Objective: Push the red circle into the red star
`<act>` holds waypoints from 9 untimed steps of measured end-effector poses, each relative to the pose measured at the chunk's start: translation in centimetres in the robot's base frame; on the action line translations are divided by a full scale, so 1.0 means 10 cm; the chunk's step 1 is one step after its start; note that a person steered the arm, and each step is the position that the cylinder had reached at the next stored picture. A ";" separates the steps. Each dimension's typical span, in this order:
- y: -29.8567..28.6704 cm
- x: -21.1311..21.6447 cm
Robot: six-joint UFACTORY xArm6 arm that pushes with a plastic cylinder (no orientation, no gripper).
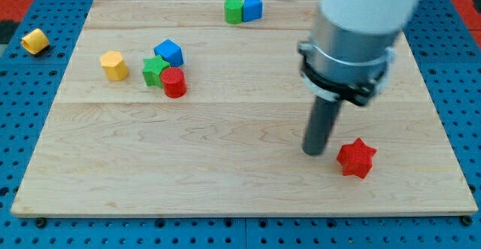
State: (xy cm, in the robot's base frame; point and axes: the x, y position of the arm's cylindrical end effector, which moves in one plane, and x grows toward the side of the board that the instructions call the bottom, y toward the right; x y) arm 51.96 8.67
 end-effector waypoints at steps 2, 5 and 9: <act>-0.11 -0.74; -1.39 -1.53; -1.72 -0.47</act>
State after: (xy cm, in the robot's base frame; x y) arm 47.25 -8.57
